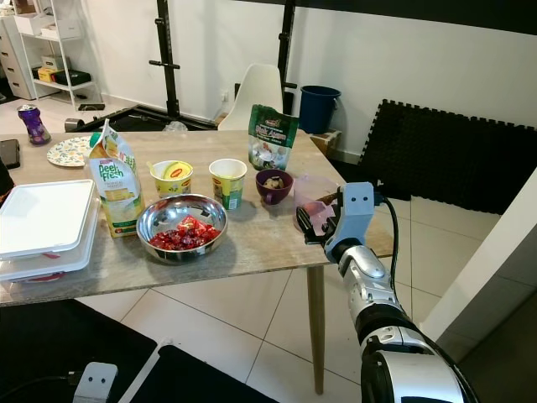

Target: Restocking fridge

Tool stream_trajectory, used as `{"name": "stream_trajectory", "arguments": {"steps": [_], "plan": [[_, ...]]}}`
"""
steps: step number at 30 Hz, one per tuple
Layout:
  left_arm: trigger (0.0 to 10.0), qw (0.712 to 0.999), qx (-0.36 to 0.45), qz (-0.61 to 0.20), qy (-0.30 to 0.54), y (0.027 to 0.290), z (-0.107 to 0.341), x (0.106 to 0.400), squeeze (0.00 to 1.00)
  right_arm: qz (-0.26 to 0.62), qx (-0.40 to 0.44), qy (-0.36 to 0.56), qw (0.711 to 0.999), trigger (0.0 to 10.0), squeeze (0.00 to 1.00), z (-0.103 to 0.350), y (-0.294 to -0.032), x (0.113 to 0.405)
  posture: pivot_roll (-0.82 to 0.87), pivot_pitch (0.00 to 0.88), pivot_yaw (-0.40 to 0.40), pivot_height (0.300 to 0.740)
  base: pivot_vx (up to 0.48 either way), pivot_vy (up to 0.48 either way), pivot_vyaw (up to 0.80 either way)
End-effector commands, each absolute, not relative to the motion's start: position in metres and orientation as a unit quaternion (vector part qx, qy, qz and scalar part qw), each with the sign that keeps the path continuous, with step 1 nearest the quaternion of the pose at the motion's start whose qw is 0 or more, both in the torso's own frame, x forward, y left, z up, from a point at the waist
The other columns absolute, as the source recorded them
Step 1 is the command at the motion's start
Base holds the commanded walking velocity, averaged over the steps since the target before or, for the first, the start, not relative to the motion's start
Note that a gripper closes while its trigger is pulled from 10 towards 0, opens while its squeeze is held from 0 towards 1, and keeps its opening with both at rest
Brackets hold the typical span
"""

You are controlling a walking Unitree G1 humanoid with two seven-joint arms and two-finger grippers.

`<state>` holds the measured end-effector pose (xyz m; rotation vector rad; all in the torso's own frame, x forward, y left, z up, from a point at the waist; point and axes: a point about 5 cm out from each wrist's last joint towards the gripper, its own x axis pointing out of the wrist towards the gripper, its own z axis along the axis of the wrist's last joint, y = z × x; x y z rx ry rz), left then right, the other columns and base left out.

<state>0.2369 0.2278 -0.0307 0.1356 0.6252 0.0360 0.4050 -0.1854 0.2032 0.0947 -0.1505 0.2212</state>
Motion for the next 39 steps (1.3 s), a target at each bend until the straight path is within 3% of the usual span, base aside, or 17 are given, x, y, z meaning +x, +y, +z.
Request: {"name": "stream_trajectory", "arguments": {"steps": [1, 20, 22, 26, 27, 39], "plan": [[10.0, 0.946, 0.066, 0.017, 0.317, 0.226, -0.035, 0.232, 0.0, 0.109, 0.045, -0.072, 0.99, 10.0, 0.0, 0.202, -0.186, 0.405, 0.0, 0.109, -0.042, 0.74, 0.0, 0.0, 0.0], [10.0, 0.947, 0.069, 0.012, 0.315, 0.226, -0.035, 0.232, 0.0, 0.121, 0.054, -0.065, 0.989, 10.0, 0.0, 0.201, -0.178, 0.406, 0.0, 0.135, -0.043, 0.74, 0.0, 0.0, 0.0], [10.0, 0.947, 0.07, 0.011, 0.314, 0.226, -0.035, 0.231, 0.0, 0.122, 0.048, -0.063, 0.989, 10.0, 0.24, 0.202, -0.177, 0.407, 0.0, 0.145, -0.046, 0.74, 0.0, 0.0, 0.0], [10.0, 0.946, 0.071, 0.011, 0.315, 0.227, -0.035, 0.23, 0.0, 0.113, 0.026, -0.059, 0.991, 10.0, 0.12, 0.202, -0.176, 0.408, 0.01, 0.155, -0.047, 0.74, 0.0, 0.0, 0.0], [10.0, 0.946, 0.072, 0.011, 0.316, 0.228, -0.035, 0.228, 0.0, 0.095, 0.013, -0.059, 0.994, 10.0, 0.0, 0.205, -0.178, 0.409, 0.01, 0.165, -0.049, 0.74, 0.0, 0.0, 0.0], [10.0, 0.944, 0.076, 0.012, 0.321, 0.233, -0.038, 0.217, 0.0, 0.05, 0.02, -0.059, 0.997, 10.0, 0.0, 0.212, -0.188, 0.411, 0.03, 0.203, -0.054, 0.74, 0.0, 0.0, 0.0]]}}
